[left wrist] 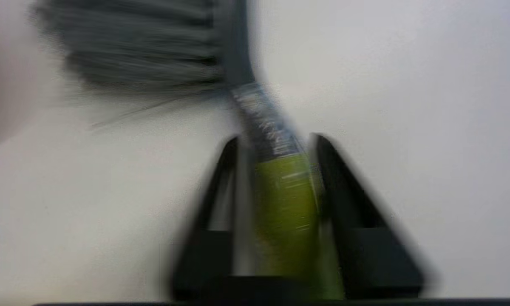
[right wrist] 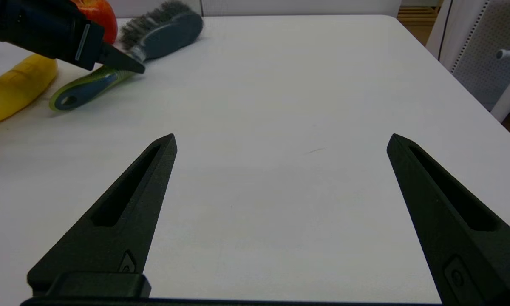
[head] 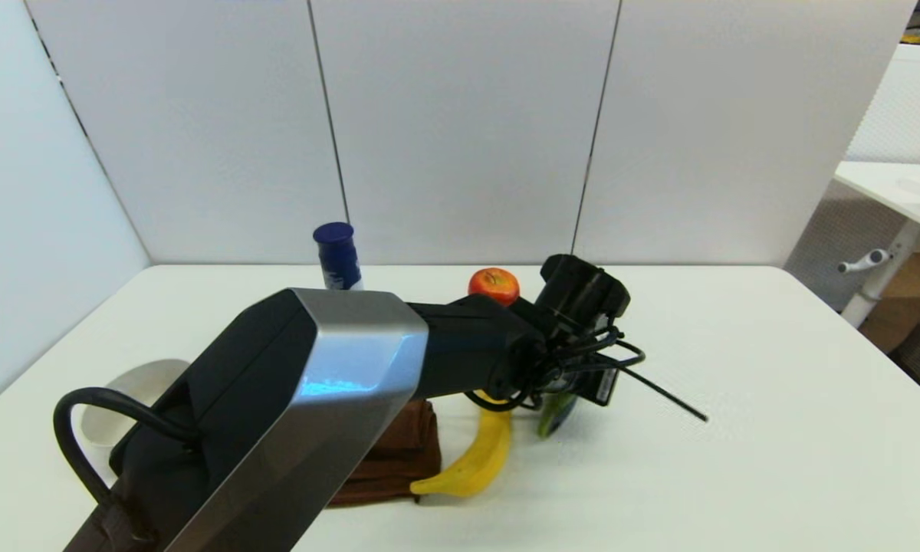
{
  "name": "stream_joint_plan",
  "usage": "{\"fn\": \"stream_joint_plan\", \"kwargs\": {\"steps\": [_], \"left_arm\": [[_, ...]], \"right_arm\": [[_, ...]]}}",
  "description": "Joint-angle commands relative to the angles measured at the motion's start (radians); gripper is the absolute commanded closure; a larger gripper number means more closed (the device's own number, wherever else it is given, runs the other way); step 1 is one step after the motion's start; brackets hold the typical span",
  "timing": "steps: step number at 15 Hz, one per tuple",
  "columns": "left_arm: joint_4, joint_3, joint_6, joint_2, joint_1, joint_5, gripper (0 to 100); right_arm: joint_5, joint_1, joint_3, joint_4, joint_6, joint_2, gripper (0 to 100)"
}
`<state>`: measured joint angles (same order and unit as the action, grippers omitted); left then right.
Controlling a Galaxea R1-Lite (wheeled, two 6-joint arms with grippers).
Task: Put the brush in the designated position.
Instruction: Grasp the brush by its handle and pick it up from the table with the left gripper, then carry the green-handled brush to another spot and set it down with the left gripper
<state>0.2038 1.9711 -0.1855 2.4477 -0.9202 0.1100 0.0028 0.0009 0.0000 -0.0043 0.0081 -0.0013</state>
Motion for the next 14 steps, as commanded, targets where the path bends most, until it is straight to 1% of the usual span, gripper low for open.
{"fn": "stream_joint_plan", "kwargs": {"steps": [1, 5, 7, 11, 13, 14], "left_arm": [[0.0, 0.0, 0.018, -0.002, 0.001, 0.002, 100], [0.005, 0.0, 0.052, -0.033, 0.0, 0.002, 100], [0.022, -0.001, 0.086, -0.085, 0.0, -0.001, 100], [0.051, -0.026, 0.087, -0.23, -0.002, 0.007, 100], [0.103, -0.038, 0.087, -0.345, 0.0, 0.05, 100], [0.101, -0.037, 0.087, -0.381, 0.0, 0.106, 100]], "right_arm": [[0.0, 0.001, 0.0, 0.0, 0.0, 0.001, 0], [0.0, 0.001, 0.0, 0.0, 0.0, 0.001, 0], [0.0, 0.001, 0.0, 0.0, 0.0, 0.001, 0], [0.0, 0.001, 0.0, 0.0, 0.0, 0.001, 0], [0.0, 0.001, 0.0, 0.0, 0.003, 0.001, 0], [0.0, 0.001, 0.0, 0.0, 0.0, 0.001, 0]]}}
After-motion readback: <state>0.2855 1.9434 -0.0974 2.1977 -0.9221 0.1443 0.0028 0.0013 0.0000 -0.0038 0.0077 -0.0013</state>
